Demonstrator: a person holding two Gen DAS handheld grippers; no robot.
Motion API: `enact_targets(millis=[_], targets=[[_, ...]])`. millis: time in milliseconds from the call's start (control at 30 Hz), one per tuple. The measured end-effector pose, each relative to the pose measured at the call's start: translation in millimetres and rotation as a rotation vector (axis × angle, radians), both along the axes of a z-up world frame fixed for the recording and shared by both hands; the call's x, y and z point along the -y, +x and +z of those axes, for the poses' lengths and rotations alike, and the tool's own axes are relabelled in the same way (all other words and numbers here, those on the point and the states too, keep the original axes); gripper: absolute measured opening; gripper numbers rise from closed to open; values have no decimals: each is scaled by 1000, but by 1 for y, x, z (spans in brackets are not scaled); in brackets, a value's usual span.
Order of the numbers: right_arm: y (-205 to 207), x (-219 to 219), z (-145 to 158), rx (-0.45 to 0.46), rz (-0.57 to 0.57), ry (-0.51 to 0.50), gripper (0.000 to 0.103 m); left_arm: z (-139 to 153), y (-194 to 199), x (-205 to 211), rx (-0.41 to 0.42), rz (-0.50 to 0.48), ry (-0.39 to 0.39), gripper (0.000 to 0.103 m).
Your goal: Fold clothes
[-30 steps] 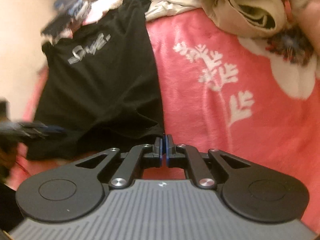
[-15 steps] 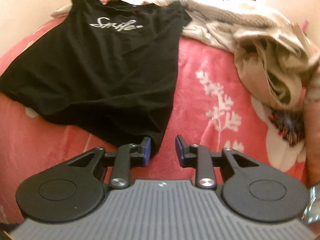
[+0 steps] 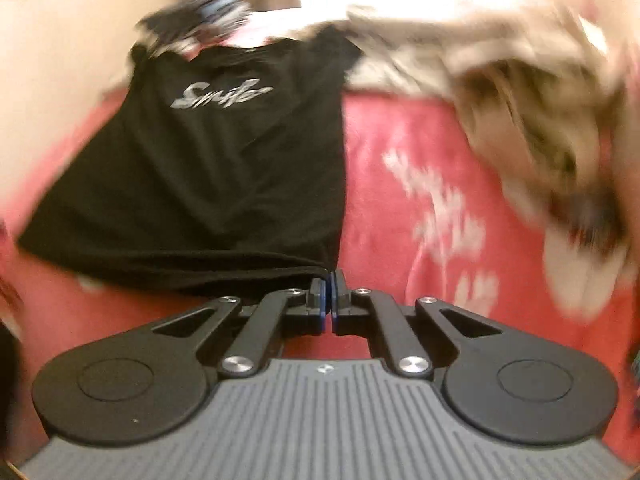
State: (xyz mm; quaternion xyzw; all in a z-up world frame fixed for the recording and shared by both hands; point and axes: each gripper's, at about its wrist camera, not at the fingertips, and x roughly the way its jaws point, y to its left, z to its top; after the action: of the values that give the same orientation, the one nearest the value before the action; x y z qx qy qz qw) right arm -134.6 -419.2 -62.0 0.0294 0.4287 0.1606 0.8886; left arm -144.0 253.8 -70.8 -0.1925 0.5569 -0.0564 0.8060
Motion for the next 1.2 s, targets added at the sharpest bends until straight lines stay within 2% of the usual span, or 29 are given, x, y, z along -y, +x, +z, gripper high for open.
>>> enact_targets(millis=[33,100,167,367,467,533,633,700,767,833,933,1000,1133,1200], targets=[[1,6,-4,-29,-41,53,1,-2,2,1,3,-5,-18,43],[2,16,-12,-72,-108,136,1,-3,7,8,15,-30,-31,45],[0,18,-16,-86,-134,168,1,-4,13,20,24,-73,-26,45],[-5,14,-15,-64,-120,140,1,-10,23,56,20,-189,50,43],[-5,13,-11,-38,-101,113,1,-11,24,68,12,-217,103,34],[-6,10,-10,-24,-84,95,1,-10,22,61,-7,-178,79,9],[-4,9,-5,2,-62,67,1,-8,18,50,-34,-120,42,6],[-5,8,11,55,-31,43,1,-7,16,43,-52,-81,18,5],[-8,6,33,124,28,14,1,-6,13,37,-70,-42,-7,5],[-11,1,37,141,102,-42,1,-5,11,30,-88,-3,-31,5],[-15,-11,14,101,233,-153,1,-22,10,22,-135,32,-42,5],[-17,-18,-2,89,310,-223,1,-24,13,23,-120,9,-21,5],[-31,-33,-23,138,483,-408,1,-24,16,25,-120,-35,-1,6],[-40,-36,-32,116,545,-467,2,-22,17,26,-118,-54,11,6]])
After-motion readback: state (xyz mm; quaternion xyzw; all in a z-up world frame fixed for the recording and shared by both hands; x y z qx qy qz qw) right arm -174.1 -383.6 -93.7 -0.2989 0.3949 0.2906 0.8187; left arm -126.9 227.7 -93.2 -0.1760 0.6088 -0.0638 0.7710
